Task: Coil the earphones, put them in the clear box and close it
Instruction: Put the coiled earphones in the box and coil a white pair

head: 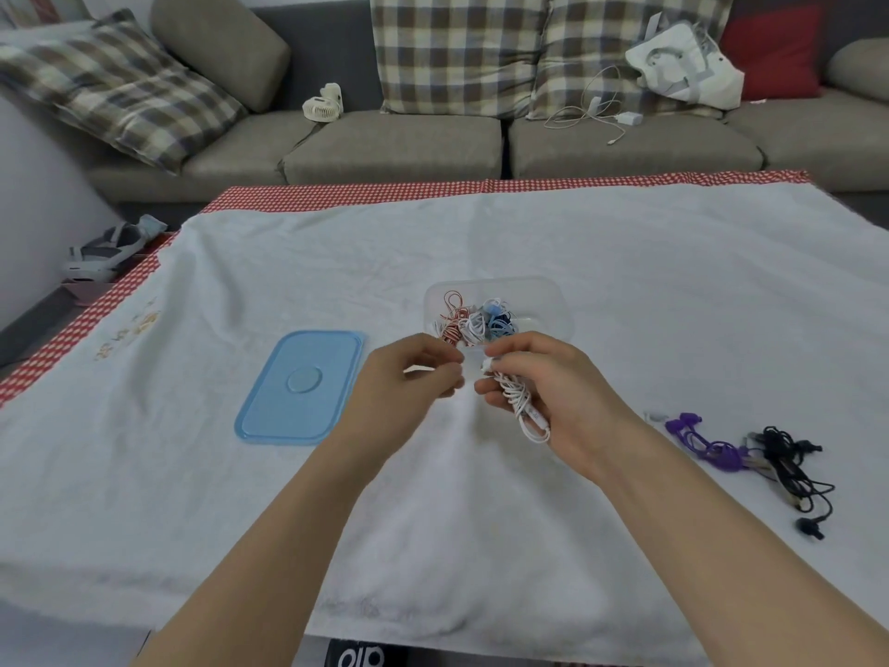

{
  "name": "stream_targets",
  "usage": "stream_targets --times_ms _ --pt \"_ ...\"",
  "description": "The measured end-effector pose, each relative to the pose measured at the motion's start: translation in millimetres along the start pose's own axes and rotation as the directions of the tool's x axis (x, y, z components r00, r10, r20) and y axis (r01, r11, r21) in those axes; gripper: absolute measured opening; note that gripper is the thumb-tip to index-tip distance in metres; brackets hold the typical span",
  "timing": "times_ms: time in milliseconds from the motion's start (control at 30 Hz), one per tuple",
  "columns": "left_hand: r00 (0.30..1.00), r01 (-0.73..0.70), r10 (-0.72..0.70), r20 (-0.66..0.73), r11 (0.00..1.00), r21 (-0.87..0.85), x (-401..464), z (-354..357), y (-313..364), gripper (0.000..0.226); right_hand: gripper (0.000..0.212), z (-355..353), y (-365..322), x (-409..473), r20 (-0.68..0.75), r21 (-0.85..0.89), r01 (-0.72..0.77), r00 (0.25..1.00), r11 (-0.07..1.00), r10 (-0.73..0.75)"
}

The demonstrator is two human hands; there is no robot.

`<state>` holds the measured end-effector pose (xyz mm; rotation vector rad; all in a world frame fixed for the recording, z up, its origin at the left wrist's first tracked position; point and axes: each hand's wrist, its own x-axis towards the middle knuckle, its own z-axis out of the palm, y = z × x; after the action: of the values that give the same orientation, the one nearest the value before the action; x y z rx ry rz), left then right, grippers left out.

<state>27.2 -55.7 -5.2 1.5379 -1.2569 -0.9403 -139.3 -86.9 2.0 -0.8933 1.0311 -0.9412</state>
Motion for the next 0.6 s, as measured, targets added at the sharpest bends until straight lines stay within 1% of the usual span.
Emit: stream_targets --times_ms 100,233,433,600 --pt "0.999 0.015 -0.013 0.053 0.999 -0.042 -7.3 4.8 5.4 0.014 0.012 -2.2 0.5 -3.7 -0.037 -0.050 0.047 0.998 0.998 -0.049" --pt "0.997 0.046 -0.044 0.071 0.998 -0.031 -11.4 6.2 10.2 0.017 0.010 -4.8 -0.8 -9.2 -0.073 -0.162 0.118 0.989 0.980 -0.132" --pt "0.995 0.053 -0.053 0.079 0.999 -0.005 -13.6 10.9 13.6 0.019 0.009 -8.4 -1.2 -12.9 -0.048 -0.249 0.212 0.972 0.945 -0.231" --pt "0.995 0.042 -0.042 0.086 0.999 -0.001 -13.5 13.7 14.7 0.019 0.011 -10.7 -0.5 -12.9 -0.023 -0.320 0.250 0.962 0.914 -0.271"
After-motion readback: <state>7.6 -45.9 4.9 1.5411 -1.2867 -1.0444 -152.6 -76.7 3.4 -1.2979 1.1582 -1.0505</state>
